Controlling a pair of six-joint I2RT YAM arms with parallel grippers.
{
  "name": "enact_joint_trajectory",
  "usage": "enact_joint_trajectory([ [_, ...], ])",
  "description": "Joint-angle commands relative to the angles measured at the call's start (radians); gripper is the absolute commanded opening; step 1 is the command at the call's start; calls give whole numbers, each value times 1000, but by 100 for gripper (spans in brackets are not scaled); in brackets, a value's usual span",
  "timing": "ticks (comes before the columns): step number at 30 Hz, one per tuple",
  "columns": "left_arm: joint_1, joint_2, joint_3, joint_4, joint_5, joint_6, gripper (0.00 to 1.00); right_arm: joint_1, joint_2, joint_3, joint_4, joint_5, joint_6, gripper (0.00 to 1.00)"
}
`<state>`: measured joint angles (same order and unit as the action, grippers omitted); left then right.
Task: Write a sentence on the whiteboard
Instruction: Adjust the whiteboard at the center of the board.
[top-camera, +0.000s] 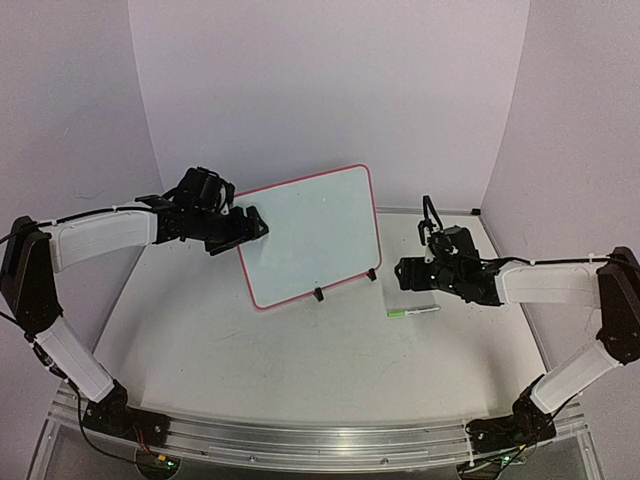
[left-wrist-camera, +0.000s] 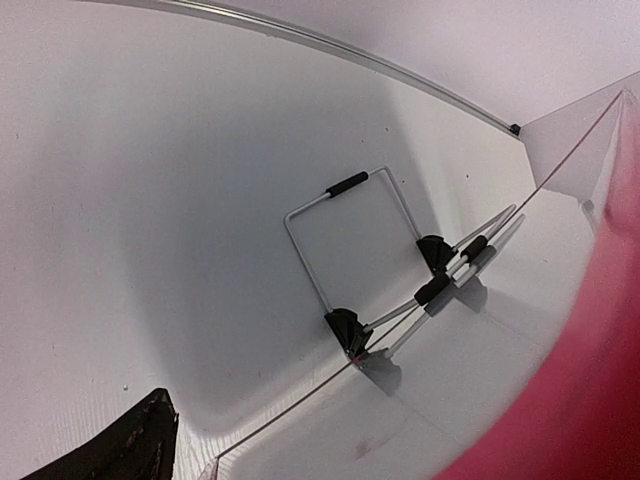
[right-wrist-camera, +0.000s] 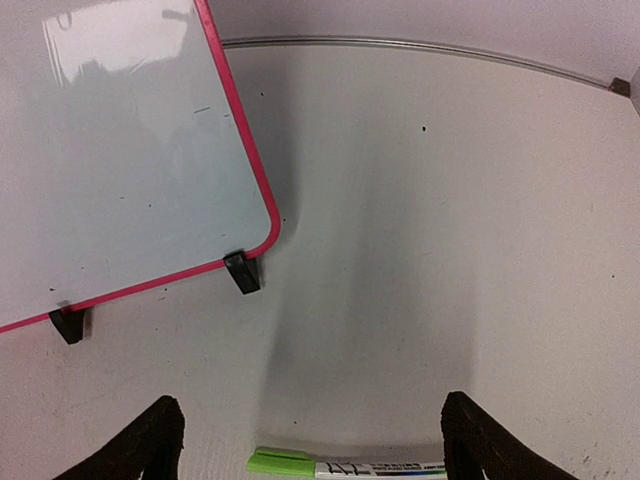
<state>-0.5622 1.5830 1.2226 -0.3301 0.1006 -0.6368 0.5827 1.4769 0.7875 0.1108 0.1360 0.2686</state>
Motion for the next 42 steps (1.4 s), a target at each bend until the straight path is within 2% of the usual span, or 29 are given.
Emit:
enact_joint_trajectory([
  [1, -33, 40, 25, 25, 40, -13, 91, -4, -19, -17, 36, -39, -16, 84],
  [6, -39, 54, 21, 33, 38, -17, 91, -4, 64, 20, 72, -112, -113, 81],
  [11, -38, 11, 1, -8, -21, 6, 94, -10, 208, 113, 77, -164, -181, 75],
  [18, -38, -82, -76, -63, -77, 4, 97, -28, 365, 218, 85, -210, -233, 68],
  [22, -38, -114, -146, -37, -66, -32, 97, -32, 422, 258, 86, -220, -247, 66],
  [27, -38, -95, -188, 62, -2, -66, 97, -33, 447, 267, 87, -221, -237, 65],
  [42, -92, 52, -84, 139, 13, -120, 95, -33, 384, 168, 118, -186, -196, 65],
])
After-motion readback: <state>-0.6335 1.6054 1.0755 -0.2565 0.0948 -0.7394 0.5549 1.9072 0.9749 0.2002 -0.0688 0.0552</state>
